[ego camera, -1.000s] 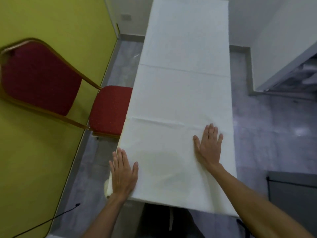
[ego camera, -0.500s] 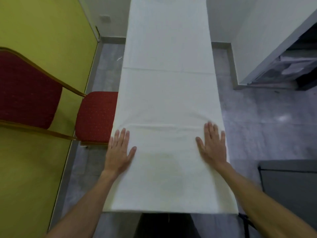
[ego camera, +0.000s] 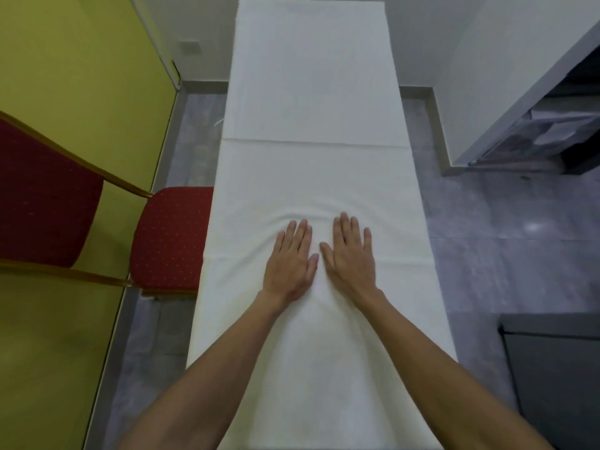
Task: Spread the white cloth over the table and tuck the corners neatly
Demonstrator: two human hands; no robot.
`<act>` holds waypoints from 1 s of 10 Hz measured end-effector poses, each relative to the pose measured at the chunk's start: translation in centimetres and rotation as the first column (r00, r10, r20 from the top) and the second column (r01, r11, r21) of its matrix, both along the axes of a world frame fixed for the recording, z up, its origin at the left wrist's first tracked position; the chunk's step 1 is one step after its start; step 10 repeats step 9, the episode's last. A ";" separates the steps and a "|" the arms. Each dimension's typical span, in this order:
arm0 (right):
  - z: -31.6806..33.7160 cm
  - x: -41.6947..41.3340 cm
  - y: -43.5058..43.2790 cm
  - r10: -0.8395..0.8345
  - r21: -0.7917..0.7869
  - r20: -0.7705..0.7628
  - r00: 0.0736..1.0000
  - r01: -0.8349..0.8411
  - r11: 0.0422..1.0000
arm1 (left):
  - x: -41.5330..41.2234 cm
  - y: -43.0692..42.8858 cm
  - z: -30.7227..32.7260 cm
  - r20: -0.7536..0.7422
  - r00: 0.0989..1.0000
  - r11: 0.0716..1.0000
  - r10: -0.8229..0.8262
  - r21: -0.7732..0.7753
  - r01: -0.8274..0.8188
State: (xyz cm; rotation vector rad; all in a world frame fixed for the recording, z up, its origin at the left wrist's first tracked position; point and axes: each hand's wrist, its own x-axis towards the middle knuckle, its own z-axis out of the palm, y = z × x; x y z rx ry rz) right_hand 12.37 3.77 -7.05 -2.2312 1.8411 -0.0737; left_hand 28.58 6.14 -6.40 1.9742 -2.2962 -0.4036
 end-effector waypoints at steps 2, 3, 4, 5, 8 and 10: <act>0.3 -10.9 -0.5 -0.237 0.017 -0.054 0.970 0.238 0.971 | 7.7 0.2 -0.3 0.070 0.977 0.979 0.204 -0.012 -0.203; 0.9 -13.6 -0.4 -0.294 0.057 -0.064 0.954 0.298 0.953 | 12.0 1.1 0.3 0.125 0.950 0.957 0.287 -0.008 -0.289; 1.8 -13.2 -0.2 -0.307 0.120 -0.087 0.948 0.316 0.941 | 14.0 2.1 1.6 0.166 0.955 0.957 0.245 0.118 -0.266; 4.2 -12.5 -1.2 -0.286 0.183 -0.136 0.948 0.308 0.933 | 14.8 1.4 4.6 0.188 0.967 0.956 0.174 0.203 -0.211; 26.3 -8.5 -13.3 -0.265 -0.004 0.096 0.960 0.266 0.964 | 13.1 -9.6 27.1 0.015 0.974 0.974 0.225 0.008 -0.225; 35.7 -7.2 -16.7 -0.161 -0.028 0.113 0.981 0.165 0.986 | 13.2 -13.0 35.4 0.042 0.976 0.974 0.213 -0.084 -0.209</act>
